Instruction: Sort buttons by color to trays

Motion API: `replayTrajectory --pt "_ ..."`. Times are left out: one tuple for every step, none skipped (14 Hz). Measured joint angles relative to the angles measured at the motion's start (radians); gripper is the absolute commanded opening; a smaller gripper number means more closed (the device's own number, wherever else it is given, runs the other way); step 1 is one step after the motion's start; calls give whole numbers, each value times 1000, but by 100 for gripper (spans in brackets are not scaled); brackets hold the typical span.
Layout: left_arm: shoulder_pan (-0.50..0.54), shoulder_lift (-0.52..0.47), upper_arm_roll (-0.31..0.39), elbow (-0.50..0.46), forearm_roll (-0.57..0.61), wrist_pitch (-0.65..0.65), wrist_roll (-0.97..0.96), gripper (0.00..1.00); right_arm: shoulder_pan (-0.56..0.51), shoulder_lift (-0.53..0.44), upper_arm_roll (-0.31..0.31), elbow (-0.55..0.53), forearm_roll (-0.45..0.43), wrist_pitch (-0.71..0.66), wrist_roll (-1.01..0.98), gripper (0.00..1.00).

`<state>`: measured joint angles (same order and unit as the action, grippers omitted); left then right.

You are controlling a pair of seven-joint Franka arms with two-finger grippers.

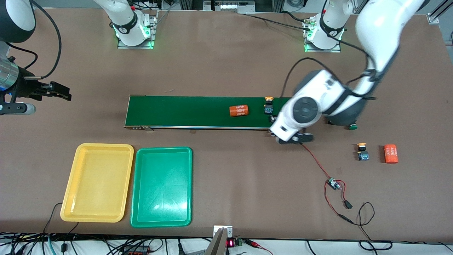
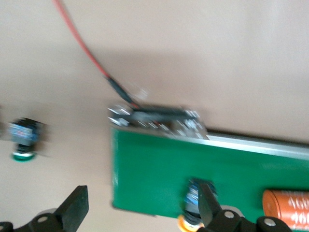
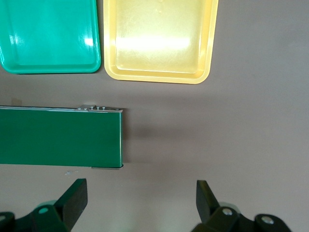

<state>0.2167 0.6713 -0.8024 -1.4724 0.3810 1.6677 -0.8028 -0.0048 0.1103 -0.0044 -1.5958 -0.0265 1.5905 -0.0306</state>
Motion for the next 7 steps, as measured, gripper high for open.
replayTrajectory --pt "37 -1 1 17 10 -7 6 100 0 0 0 0 0 0 0 100" --pt "75 0 4 21 37 -9 23 100 0 0 0 0 0 0 0 100" --pt "109 3 10 21 83 -9 56 100 0 0 0 0 0 0 0 100" --pt "137 9 20 20 132 -9 102 100 0 0 0 0 0 -1 0 100" --pt "158 17 35 20 170 -8 150 100 0 0 0 0 0 -1 0 100" --pt "176 27 58 20 194 4 201 100 0 0 0 -2 1 -3 0 100" --pt "189 39 88 18 204 37 252 100 1 -1 0 -8 2 -5 0 100"
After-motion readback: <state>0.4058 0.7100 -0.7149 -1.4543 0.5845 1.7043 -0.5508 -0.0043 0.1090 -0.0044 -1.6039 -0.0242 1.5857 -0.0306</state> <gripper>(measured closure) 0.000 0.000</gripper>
